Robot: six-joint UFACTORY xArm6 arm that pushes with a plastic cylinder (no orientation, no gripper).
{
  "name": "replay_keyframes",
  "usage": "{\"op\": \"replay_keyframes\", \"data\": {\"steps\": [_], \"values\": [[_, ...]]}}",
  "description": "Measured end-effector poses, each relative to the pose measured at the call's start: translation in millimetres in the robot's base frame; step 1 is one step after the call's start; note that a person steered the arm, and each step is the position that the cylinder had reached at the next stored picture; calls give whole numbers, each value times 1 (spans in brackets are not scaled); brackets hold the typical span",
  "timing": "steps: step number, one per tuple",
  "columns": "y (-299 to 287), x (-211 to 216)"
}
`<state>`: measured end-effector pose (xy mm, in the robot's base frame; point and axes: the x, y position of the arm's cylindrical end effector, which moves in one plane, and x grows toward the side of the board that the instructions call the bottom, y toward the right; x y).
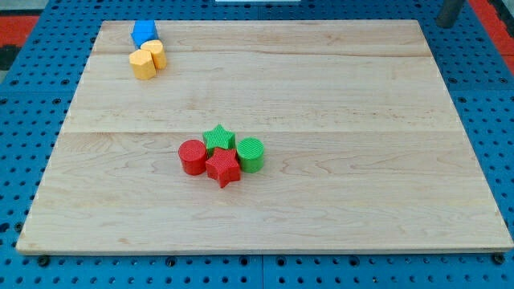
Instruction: Move the blue cube along with the blue triangle towards the center right
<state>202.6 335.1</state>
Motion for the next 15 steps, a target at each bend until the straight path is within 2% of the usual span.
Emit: {"op": "replay_keyframes", "data": {"steps": [4,6,7,8,9,10,11,13,15], "values": [[-11,-11],[-13,17],[-66,107],[-140,154],[-193,84],[-209,-11],[-234,-11],[-361,-10],[-442,-10]]}}
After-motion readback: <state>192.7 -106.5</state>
